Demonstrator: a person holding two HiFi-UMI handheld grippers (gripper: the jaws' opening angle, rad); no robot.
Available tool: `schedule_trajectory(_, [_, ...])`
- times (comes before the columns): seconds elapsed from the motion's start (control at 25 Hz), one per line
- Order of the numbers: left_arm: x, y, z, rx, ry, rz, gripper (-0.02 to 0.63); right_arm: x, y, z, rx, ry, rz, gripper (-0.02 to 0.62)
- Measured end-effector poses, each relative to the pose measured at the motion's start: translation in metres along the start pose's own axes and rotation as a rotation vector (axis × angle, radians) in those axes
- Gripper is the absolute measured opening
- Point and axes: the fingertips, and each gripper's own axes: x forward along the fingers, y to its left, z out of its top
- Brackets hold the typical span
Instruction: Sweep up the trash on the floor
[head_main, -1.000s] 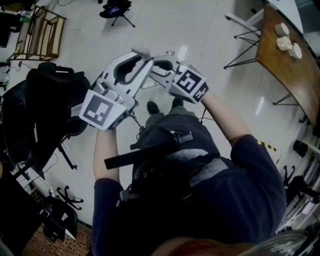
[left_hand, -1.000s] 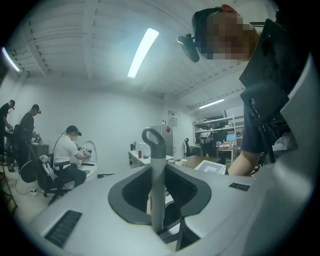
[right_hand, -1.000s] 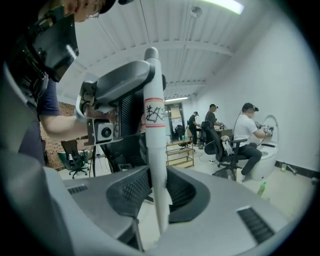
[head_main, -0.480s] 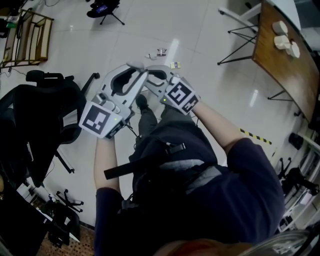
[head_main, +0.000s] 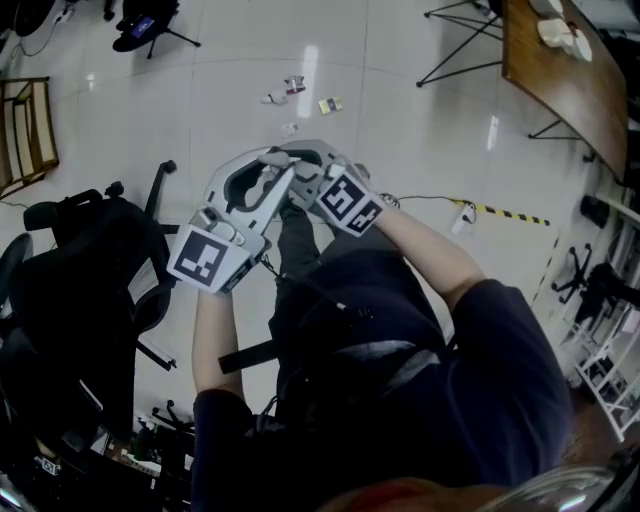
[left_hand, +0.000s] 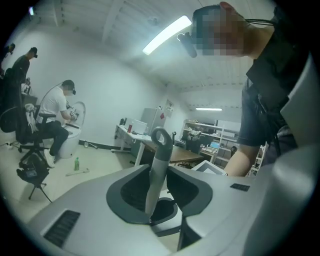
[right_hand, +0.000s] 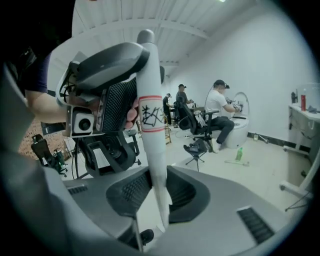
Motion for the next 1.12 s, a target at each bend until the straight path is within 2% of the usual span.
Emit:
schedule_trajectory(0.16, [0.016, 0.021, -0.03, -0.015, 0.074, -0.042, 0.103, 0.026, -0.023, -0.026, 0.032, 0.045, -0.1, 0.107])
schedule_trajectory(0.28, [0.032, 0.036, -0.032, -0.062, 0.052, -0.085, 0.11, 0.035, -0.044, -0.028, 0.061, 0.039, -0.145, 0.107])
schedule_trajectory(0.52, [0.05, 0.081, -0.023, -0.033, 0.041, -0.089, 0.107, 0.065, -0.073, -0.015, 0.011, 0.017, -0.211, 0.108])
schedule_trajectory(0.68, [0.076, 0.096, -0.016, -0.004, 0.067, -0.148, 0.106, 0.068, -0.104, -0.012, 0.043, 0.014, -0.267, 0.109])
schedule_trajectory(0.8, [0.089, 0.099, -0.011, 0.015, 0.078, -0.182, 0.104, 0.066, -0.119, -0.01, 0.055, 0.016, -0.282, 0.109])
schedule_trajectory(1.12, [0.099, 0.117, -0.001, -0.03, 0.068, -0.154, 0.104, 0.072, -0.137, 0.0, 0.052, -0.007, -0.259, 0.107])
